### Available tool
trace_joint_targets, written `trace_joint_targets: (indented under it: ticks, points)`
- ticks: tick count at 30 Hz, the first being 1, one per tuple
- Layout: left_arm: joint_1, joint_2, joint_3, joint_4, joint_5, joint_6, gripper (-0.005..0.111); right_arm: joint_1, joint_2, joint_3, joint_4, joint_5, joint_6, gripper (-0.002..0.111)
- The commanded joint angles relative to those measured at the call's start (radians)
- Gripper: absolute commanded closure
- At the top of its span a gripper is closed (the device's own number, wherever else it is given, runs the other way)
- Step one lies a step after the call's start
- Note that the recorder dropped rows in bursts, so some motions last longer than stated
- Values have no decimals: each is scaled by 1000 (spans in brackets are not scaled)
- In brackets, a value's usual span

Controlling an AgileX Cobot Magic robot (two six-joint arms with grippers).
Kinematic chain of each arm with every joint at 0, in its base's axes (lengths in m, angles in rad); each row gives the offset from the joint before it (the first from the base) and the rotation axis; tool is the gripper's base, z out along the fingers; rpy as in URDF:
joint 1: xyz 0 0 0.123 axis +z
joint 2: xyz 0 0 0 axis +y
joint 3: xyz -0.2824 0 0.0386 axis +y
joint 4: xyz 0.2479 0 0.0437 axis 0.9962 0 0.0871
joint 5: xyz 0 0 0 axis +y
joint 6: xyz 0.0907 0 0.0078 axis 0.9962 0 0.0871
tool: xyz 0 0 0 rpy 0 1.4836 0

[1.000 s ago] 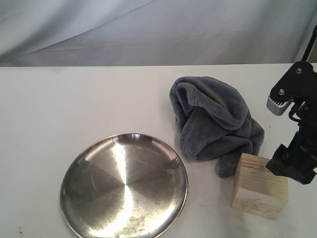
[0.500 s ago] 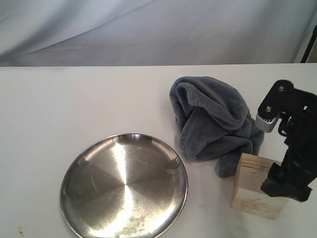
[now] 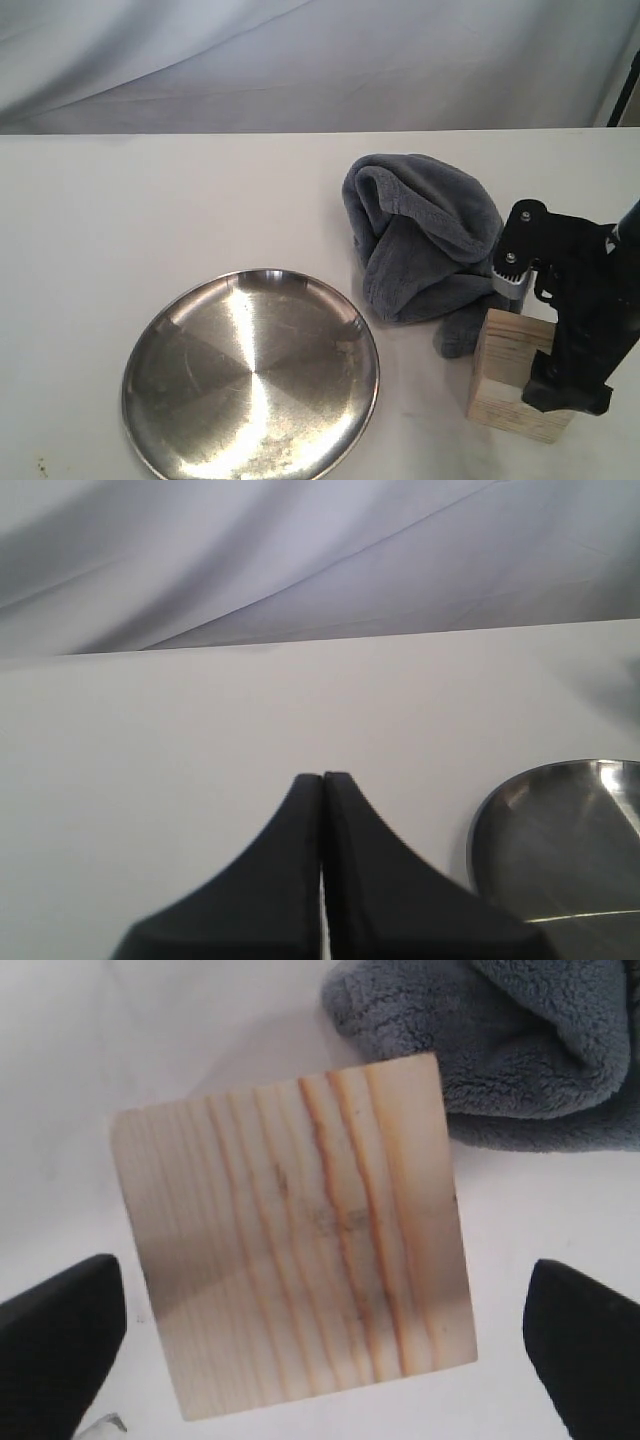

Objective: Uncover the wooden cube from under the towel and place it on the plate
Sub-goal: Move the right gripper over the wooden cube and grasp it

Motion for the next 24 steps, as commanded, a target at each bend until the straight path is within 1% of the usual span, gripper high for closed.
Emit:
trace_joint_targets:
  ticks: [1, 8, 13, 17, 19, 21, 24]
  points:
    - [-3, -3, 4, -6, -8, -2, 107, 4, 1, 2, -9, -24, -13, 3]
    - [-3, -3, 4, -6, -8, -2, 107, 4, 10, 2, -9, -48, -41, 3]
    - [-3, -3, 4, -6, -8, -2, 107, 4, 103, 0, -9, -79, -57, 3]
    - [-3, -3, 4, -6, -8, -2, 107, 4, 113, 0, 29, -97, -59, 4]
    - [-3, -3, 4, -6, -8, -2, 107, 4, 123, 0, 72, -100, -59, 11]
    - [-3, -3, 4, -6, -8, -2, 107, 4, 129, 0, 85, -102, -59, 24]
    - [-3, -3, 4, -6, -8, -2, 107, 4, 130, 0, 85, -98, -64, 49]
